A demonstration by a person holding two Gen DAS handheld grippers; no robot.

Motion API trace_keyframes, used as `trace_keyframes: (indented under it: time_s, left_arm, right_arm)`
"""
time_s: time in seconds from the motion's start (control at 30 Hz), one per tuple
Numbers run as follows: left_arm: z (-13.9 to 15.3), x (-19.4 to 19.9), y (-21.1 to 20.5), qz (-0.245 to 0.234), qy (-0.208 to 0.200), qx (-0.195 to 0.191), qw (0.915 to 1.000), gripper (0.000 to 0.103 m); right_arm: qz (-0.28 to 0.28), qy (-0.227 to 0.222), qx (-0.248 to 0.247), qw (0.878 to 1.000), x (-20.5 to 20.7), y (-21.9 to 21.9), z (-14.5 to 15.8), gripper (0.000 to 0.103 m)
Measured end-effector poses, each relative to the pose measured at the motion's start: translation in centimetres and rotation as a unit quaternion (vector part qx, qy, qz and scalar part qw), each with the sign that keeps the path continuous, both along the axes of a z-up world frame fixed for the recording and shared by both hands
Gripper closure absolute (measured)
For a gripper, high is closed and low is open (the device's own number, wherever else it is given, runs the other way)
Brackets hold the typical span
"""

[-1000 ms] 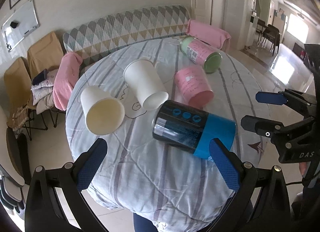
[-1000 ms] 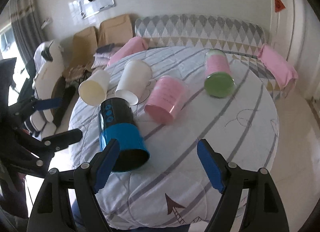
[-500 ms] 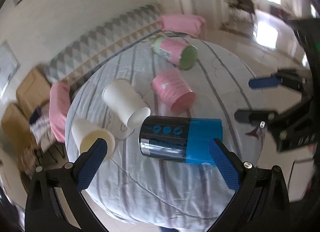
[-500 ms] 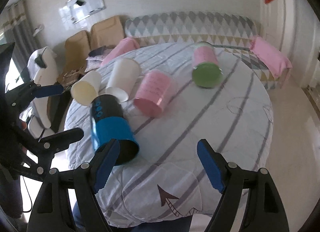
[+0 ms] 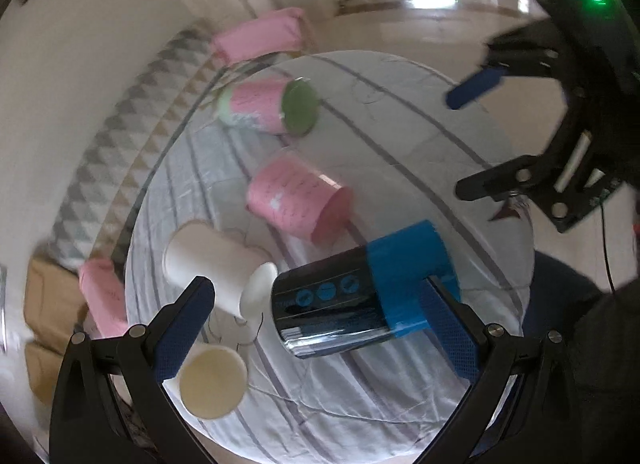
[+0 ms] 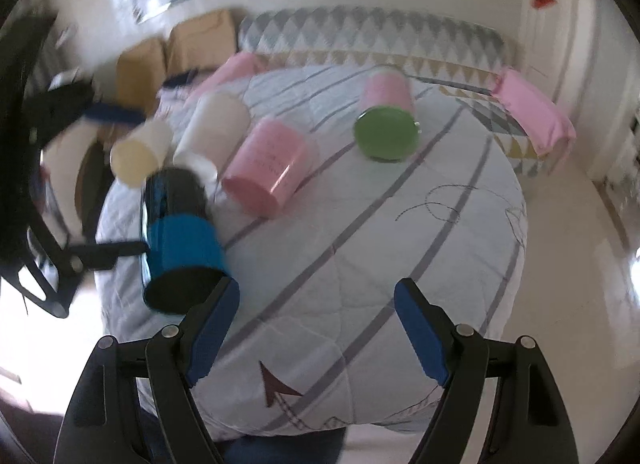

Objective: Flip cup upright
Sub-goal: 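Grasp the can's blue end with the left gripper while the right gripper holds it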

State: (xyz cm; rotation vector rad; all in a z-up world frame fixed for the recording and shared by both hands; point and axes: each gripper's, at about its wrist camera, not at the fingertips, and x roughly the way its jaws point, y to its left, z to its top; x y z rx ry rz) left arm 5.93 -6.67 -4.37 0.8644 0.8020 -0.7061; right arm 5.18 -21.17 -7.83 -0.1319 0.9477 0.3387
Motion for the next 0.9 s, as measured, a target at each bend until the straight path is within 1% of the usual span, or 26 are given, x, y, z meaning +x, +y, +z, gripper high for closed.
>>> trace_keyframes:
  time_s: [0.07,0.17,0.3,0.33,0.4,0.47,0.57,0.63,0.73,0.8,0.9]
  left_arm:
    - [0.1,-0.3,-0.2,-0.029,0.002,0.009,0.9995,0.000]
    - [0.4,-0.5,-0.1,-0.069,0.012,0.021,0.9973,0.000]
    - [0.0,-0.3,-0.2,-0.111,0.026,0.048,0.9923,0.000]
    - [-0.4,-0.2,-0.3,-0.126,0.039,0.061,0.9894,0.000]
    - [-1.1,-0.2,-0.8,-0.148,0.045,0.083,0.9845,0.000]
    - [-1.9,-0.6,-1.4,-0.179,0.042,0.113,0.9764,0.000]
    - [-2.5,-0.9,-2.1,-0.221,0.045,0.142,0.9637,0.000]
    - [-2.9,-0.9,-2.5,-0.241,0.048,0.154,0.9569,0.000]
    - [-3.0,-0.8,-2.7,-0.263,0.052,0.163,0.9494,0.000]
    - [-3.2,-0.7,-2.9,-0.274,0.057,0.165,0.9458,0.000]
    - [-3.5,-0.6,-3.2,-0.283,0.059,0.163,0.9432,0.000]
  right_arm:
    - [0.019,0.000,-0.019,1.000,0.3,0.3,-0.1,0.022]
    - [0.039,0.009,-0.024,0.999,0.6,0.3,-0.3,0.022]
    - [0.067,0.017,-0.026,0.997,1.1,0.7,-0.7,0.022]
    - [0.073,0.022,-0.023,0.997,1.2,0.7,-0.8,0.022]
    - [0.083,0.025,-0.027,0.996,1.4,1.0,-1.0,0.022]
    - [0.092,0.034,-0.029,0.995,1.6,1.2,-1.2,0.022]
    - [0.099,0.044,-0.029,0.994,2.1,1.2,-1.3,0.022]
    - [0.104,0.048,-0.034,0.993,2.4,1.3,-1.5,0.022]
    - [0.117,0.058,-0.044,0.990,2.9,1.6,-1.9,0.022]
    - [0.124,0.066,-0.051,0.989,3.2,1.7,-2.2,0.022]
    - [0.132,0.074,-0.057,0.987,3.4,2.0,-2.8,0.022]
